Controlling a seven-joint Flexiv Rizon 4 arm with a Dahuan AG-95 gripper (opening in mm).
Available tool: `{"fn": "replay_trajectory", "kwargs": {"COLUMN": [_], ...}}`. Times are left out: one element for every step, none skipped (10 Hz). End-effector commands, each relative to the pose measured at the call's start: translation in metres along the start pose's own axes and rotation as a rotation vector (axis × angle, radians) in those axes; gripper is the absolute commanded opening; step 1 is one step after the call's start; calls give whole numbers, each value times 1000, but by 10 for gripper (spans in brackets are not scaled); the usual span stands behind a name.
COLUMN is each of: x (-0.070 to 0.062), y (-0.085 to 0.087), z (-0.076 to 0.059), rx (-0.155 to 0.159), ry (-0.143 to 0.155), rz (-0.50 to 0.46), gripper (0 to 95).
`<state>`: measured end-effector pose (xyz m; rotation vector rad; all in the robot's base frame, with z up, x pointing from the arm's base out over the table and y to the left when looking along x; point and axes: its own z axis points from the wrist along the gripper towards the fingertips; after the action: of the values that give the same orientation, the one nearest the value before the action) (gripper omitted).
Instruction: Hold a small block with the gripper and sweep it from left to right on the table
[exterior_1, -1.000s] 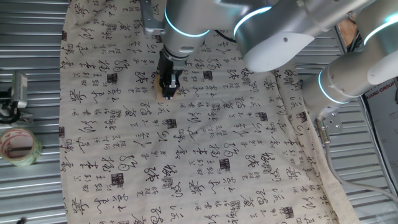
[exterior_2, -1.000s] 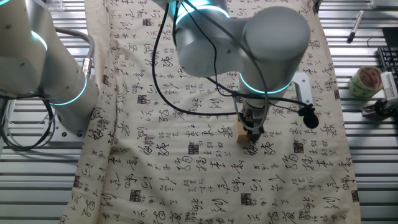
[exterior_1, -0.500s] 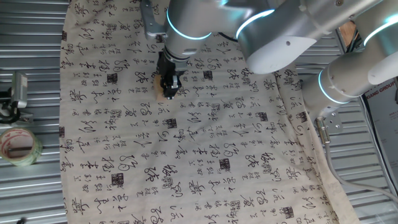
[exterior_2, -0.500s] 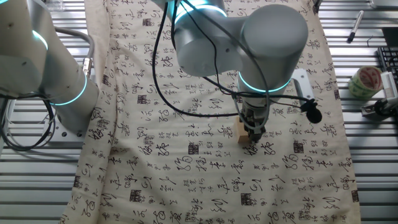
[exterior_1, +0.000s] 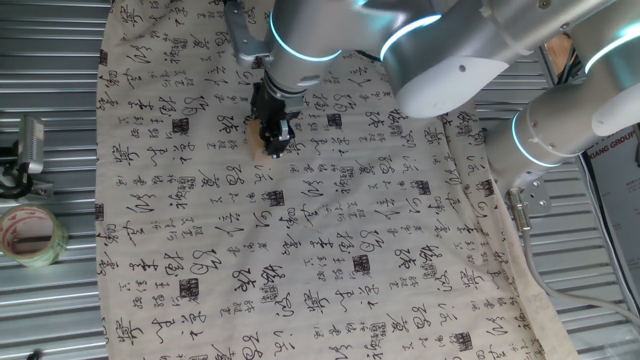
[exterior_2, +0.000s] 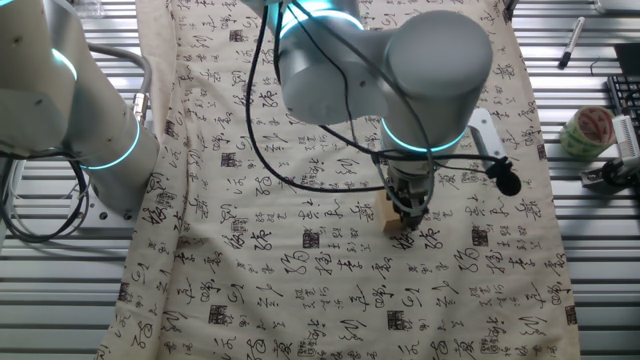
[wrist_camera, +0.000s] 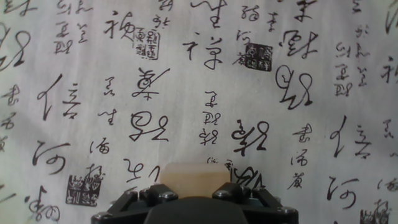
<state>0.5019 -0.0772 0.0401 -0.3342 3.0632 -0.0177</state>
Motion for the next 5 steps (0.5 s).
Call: {"fn": "replay_trajectory", "kwargs": {"x": [-1,-1,-1,-1,-1], "y": [0,0,0,0,0], "z": [17,17,17,17,17], "rx": [-8,-11,-11,-10,0], "ry": [3,3,3,6,9], "rz": [-24,-34,-38,-50,-60], "gripper": [0,0,0,0,0]}}
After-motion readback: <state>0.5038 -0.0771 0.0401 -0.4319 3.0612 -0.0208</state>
